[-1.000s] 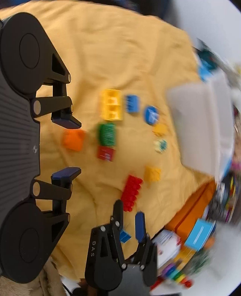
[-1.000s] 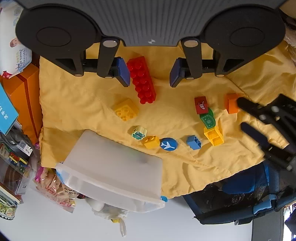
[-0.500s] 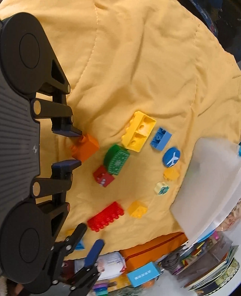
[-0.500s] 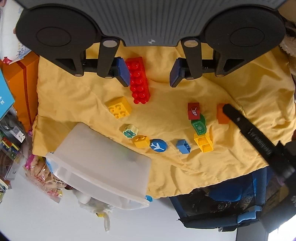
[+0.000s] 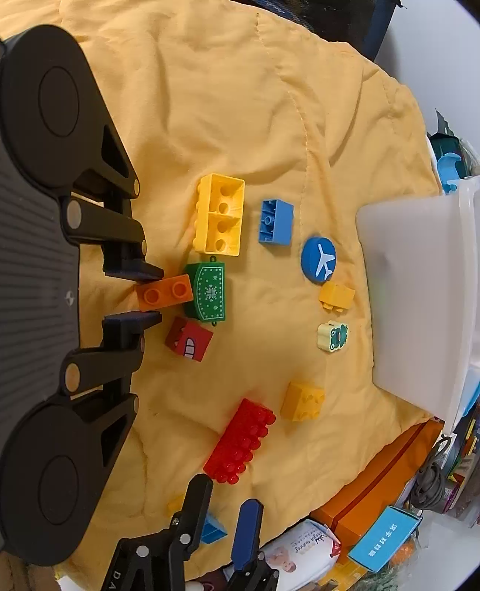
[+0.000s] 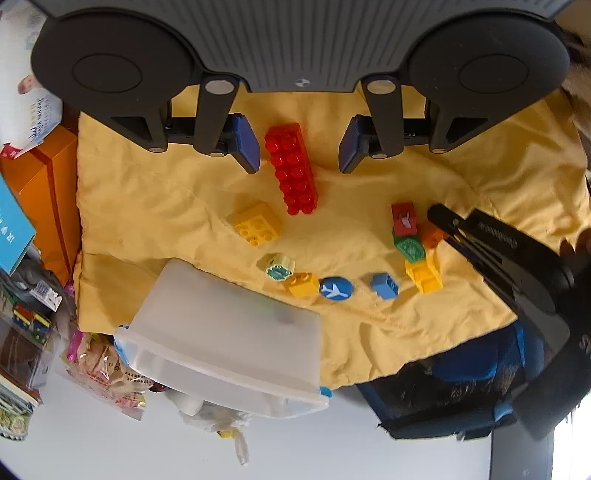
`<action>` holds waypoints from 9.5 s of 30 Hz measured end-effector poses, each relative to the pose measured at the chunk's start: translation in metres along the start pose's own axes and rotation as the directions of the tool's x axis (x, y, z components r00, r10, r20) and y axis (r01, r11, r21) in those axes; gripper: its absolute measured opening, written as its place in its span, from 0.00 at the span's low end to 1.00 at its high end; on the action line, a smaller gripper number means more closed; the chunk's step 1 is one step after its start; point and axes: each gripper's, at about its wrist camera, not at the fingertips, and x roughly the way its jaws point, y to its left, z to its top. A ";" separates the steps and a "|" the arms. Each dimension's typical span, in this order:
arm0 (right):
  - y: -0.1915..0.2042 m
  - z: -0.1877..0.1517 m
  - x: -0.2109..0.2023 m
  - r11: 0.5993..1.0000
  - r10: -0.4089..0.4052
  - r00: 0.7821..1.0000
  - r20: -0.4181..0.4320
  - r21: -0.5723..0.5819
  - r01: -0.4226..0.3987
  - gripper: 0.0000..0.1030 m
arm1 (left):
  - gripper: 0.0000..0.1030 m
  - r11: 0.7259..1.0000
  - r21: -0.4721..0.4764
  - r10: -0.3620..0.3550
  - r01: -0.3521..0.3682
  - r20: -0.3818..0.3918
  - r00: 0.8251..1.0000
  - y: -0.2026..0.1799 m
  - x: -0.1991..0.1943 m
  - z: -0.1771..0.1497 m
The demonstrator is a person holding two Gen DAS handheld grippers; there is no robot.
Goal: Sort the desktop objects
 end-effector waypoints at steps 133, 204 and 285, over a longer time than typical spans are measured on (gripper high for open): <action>0.005 -0.021 -0.008 0.986 -0.013 0.994 -0.107 0.161 0.030 0.43 | 0.23 0.962 0.197 -0.186 0.191 -0.043 0.982 0.005 -0.006 0.001; 0.011 0.011 0.017 0.997 0.067 0.987 -0.144 -0.015 -0.070 0.13 | 0.27 0.979 0.168 -0.124 0.118 0.024 0.992 -0.006 -0.008 -0.022; -0.035 0.058 0.039 0.988 -0.059 0.996 -0.063 0.142 0.067 0.44 | 0.58 0.999 -0.015 -0.025 0.029 0.194 0.981 0.029 -0.032 0.049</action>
